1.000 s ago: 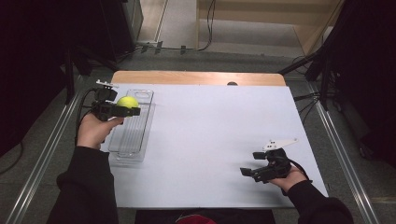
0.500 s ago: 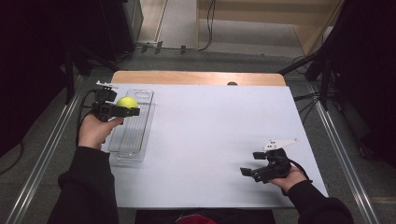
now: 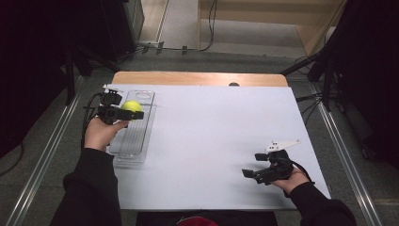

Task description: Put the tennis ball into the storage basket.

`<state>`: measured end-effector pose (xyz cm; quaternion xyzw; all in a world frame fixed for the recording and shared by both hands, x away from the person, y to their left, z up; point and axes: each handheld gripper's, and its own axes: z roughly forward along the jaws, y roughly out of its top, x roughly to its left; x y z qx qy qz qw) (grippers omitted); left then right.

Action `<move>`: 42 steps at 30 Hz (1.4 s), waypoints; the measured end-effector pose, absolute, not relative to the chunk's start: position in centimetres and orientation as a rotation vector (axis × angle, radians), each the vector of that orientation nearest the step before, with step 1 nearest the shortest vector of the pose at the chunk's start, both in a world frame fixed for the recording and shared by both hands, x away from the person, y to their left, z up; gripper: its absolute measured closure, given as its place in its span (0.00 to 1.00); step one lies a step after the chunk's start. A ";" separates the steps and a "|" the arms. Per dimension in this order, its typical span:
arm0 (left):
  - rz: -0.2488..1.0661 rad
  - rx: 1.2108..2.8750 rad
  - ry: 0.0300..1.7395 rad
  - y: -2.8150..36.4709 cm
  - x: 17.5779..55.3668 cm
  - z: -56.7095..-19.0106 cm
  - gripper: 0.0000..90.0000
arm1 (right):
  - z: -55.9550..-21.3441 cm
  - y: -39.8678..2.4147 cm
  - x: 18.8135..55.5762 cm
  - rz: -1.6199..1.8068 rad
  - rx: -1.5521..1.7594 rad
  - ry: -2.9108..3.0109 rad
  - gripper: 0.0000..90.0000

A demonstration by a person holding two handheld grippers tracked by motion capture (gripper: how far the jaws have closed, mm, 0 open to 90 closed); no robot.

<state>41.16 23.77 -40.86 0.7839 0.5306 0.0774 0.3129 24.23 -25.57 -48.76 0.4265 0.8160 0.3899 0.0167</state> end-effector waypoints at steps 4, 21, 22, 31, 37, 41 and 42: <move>0.207 2.085 1.396 23.4 41.3 -41.2 0.29 | -48.8 -25.6 24.3 1.211 1.325 2.538 0.09; 0.204 2.096 1.419 23.3 41.5 -42.0 0.29 | -48.8 -25.6 24.3 1.212 1.325 2.539 0.09; 0.204 2.093 1.421 23.3 41.5 -41.9 0.29 | -48.8 -25.6 24.3 1.214 1.328 2.536 0.09; 0.216 2.062 1.422 23.5 41.4 -41.3 0.22 | -48.8 -25.5 24.2 1.213 1.322 2.538 0.09; 0.217 2.054 1.396 23.4 41.1 -40.3 0.22 | -48.8 -25.5 24.2 1.214 1.321 2.539 0.09; 0.211 2.056 1.374 23.0 40.9 -39.8 0.22 | -48.8 -25.5 24.2 1.216 1.318 2.539 0.09; 0.207 2.054 1.368 22.8 40.8 -39.6 0.22 | -48.7 -25.5 24.2 1.216 1.321 2.538 0.09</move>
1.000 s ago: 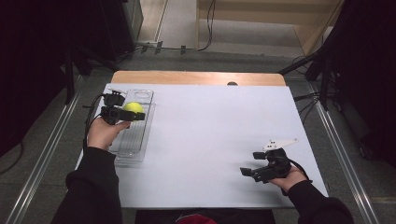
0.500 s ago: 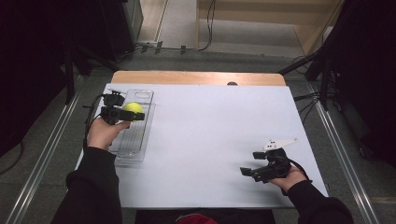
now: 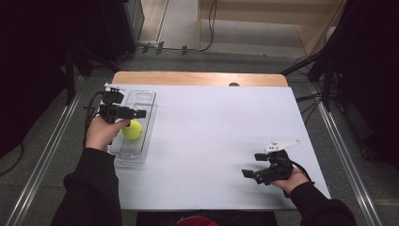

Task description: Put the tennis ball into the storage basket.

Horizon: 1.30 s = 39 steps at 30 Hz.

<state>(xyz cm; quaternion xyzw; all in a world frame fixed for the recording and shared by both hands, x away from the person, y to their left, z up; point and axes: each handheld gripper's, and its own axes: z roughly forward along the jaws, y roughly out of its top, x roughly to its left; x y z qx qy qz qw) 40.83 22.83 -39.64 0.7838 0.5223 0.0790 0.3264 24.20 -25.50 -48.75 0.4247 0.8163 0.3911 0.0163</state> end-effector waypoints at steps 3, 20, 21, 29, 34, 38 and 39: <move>0.194 2.056 1.339 22.3 40.6 -39.2 0.22 | -48.8 -25.5 24.2 1.214 1.317 2.540 0.09; 0.112 2.079 1.220 19.5 39.9 -38.5 0.22 | -48.7 -25.5 24.1 1.220 1.320 2.538 0.09; 0.106 2.079 1.215 19.3 39.9 -38.5 0.22 | -48.7 -25.5 24.1 1.220 1.321 2.538 0.09; 0.087 2.100 1.178 18.2 39.6 -38.6 0.22 | -48.7 -25.6 24.1 1.220 1.317 2.537 0.09; 0.058 2.105 1.154 17.5 39.5 -38.8 0.22 | -48.7 -25.6 24.1 1.220 1.322 2.535 0.09; 0.043 2.113 1.136 17.0 39.4 -39.0 0.22 | -48.6 -25.6 24.1 1.220 1.323 2.535 0.09; 0.039 2.109 1.136 16.8 39.3 -39.0 0.22 | -48.6 -25.6 24.1 1.219 1.323 2.535 0.09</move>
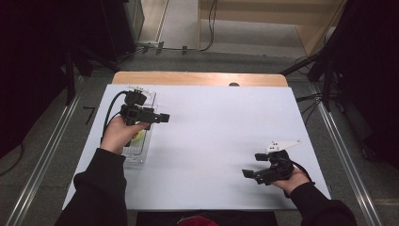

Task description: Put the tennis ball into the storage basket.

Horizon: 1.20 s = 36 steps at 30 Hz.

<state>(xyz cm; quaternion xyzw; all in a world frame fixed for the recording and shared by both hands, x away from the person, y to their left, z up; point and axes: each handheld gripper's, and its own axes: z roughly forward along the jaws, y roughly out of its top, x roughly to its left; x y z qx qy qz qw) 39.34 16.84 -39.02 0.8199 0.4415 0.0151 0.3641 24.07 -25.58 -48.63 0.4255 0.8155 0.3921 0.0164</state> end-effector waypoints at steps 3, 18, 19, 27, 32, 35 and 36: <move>0.026 2.112 1.126 16.5 39.3 -39.2 0.23 | -48.6 -25.6 24.1 1.219 1.319 2.537 0.09; 0.029 2.152 1.065 14.8 38.4 -39.8 0.23 | -48.6 -25.6 24.1 1.219 1.316 2.535 0.09; 0.029 2.153 1.066 14.7 38.4 -39.9 0.23 | -48.6 -25.6 24.0 1.220 1.316 2.535 0.09; 0.007 2.166 1.058 14.4 37.9 -40.6 0.23 | -48.6 -25.7 24.0 1.223 1.316 2.531 0.09; 0.007 2.177 1.045 14.3 37.4 -41.0 0.23 | -48.6 -25.7 24.0 1.223 1.316 2.531 0.09; -0.001 2.177 1.051 14.4 37.1 -41.2 0.23 | -48.6 -25.7 24.0 1.224 1.316 2.531 0.09; -0.004 2.180 1.053 14.4 37.1 -41.3 0.23 | -48.6 -25.7 24.0 1.225 1.316 2.532 0.09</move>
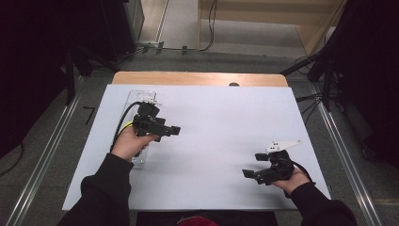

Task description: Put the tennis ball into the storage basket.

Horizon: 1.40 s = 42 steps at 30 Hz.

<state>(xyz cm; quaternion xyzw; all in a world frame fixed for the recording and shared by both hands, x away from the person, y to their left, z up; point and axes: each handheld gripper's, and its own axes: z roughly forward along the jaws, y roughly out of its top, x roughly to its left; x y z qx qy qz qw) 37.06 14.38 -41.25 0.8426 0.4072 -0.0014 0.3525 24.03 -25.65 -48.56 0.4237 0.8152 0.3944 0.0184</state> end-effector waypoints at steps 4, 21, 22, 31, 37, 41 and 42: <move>-0.003 2.189 1.049 14.4 36.6 -41.5 0.22 | -48.6 -25.7 24.0 1.223 1.314 2.532 0.09; 0.012 2.178 0.998 14.5 34.8 -42.3 0.23 | -48.6 -25.7 24.1 1.218 1.327 2.528 0.09; 0.015 2.179 0.996 14.5 34.7 -42.3 0.23 | -48.6 -25.7 24.1 1.215 1.328 2.528 0.09; 0.010 2.193 0.976 14.8 33.8 -43.2 0.23 | -48.6 -25.8 24.0 1.218 1.331 2.523 0.09; 0.013 2.195 0.952 15.2 33.2 -43.6 0.23 | -48.5 -25.7 24.1 1.219 1.335 2.521 0.09; 0.010 2.207 0.933 15.3 32.7 -43.9 0.23 | -48.6 -25.7 24.1 1.220 1.326 2.525 0.09; 0.010 2.212 0.925 15.3 32.5 -43.9 0.23 | -48.6 -25.7 24.1 1.220 1.327 2.523 0.09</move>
